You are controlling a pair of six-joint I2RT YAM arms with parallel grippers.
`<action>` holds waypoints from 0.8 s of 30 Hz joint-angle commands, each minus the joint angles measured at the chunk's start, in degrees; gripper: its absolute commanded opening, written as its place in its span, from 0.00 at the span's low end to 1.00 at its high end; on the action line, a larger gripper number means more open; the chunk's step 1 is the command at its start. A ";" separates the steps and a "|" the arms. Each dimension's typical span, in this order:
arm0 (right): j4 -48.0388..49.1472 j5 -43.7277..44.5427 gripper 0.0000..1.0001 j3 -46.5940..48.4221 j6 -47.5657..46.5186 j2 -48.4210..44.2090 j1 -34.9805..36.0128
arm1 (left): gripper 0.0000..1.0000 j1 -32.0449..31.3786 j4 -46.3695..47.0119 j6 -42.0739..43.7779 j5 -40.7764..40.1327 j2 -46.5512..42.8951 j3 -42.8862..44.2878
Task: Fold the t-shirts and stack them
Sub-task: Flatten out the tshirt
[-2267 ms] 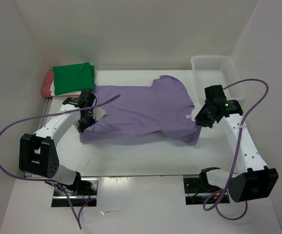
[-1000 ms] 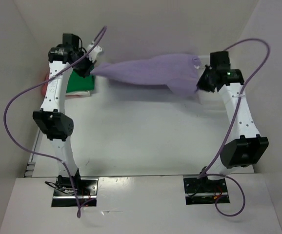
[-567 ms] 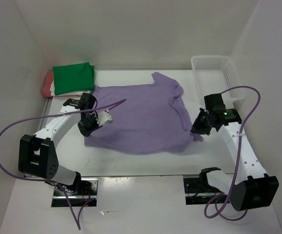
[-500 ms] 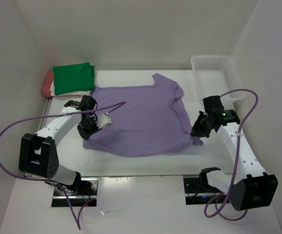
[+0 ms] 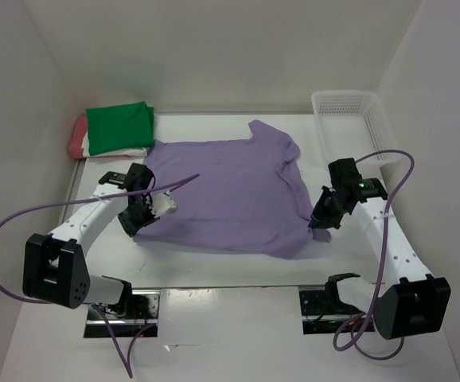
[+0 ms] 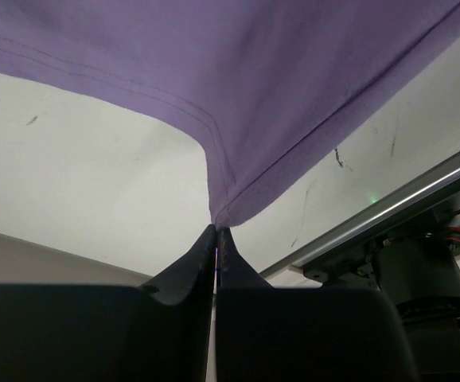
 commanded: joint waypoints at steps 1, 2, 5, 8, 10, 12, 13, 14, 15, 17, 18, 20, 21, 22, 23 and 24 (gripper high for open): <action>-0.76 -0.75 0.00 -0.05 -2.01 2.34 0.27 | 0.00 0.56 -0.91 -0.07 -1.70 -0.15 -1.08; -0.76 -1.53 0.00 -0.05 -2.54 2.87 0.27 | 0.00 0.56 -0.91 -0.07 -1.18 -0.15 -1.08; -1.29 -2.42 0.00 -0.05 -3.95 3.49 1.66 | 0.00 0.56 0.32 -0.60 -3.44 -0.15 -2.21; -3.83 -1.62 0.00 1.18 -2.28 3.49 4.13 | 0.00 1.09 0.85 -0.60 -6.53 -0.15 -3.36; -4.36 -1.62 0.00 1.79 -2.28 4.01 4.13 | 0.00 1.79 0.85 -0.60 -7.15 -0.15 -3.89; -4.37 0.56 0.00 1.80 -2.28 4.01 4.13 | 0.00 2.59 0.85 -0.07 -7.15 -0.15 -3.19; -5.06 1.36 0.00 1.80 -2.28 4.01 4.13 | 0.00 3.19 0.15 -0.07 -7.15 -0.15 -2.32; -5.59 1.89 0.00 2.41 -2.28 4.01 4.13 | 0.00 3.20 -0.37 -0.07 -7.15 -0.15 -2.31; -5.60 1.89 0.00 2.42 -2.28 4.54 4.13 | 0.00 3.20 -0.38 -0.07 -6.45 -0.15 -1.44; -5.07 1.89 0.00 2.42 -2.81 5.15 4.13 | 0.00 3.20 0.40 0.45 -5.84 -0.15 -0.91; -5.07 1.89 0.00 2.42 -2.81 6.29 4.13 | 0.00 3.20 1.89 0.46 -5.83 0.63 -0.90; -3.76 1.89 0.00 1.89 -3.51 7.08 4.66 | 0.00 3.20 2.43 -0.68 -5.13 1.95 -0.12; -3.23 1.37 0.00 1.37 -3.51 7.09 4.66 | 0.00 3.20 2.95 -0.68 -4.00 2.66 -0.11; -3.22 1.36 0.00 0.84 -3.51 7.09 4.66 | 0.00 3.72 2.96 -1.29 -3.46 4.14 0.50; -2.44 0.67 0.00 0.83 -3.51 7.09 4.66 | 0.00 3.73 2.96 -1.30 -2.85 4.77 0.50; -2.43 -0.12 0.00 0.83 -4.04 7.09 4.66 | 0.00 3.73 2.96 -1.30 -2.32 5.38 1.03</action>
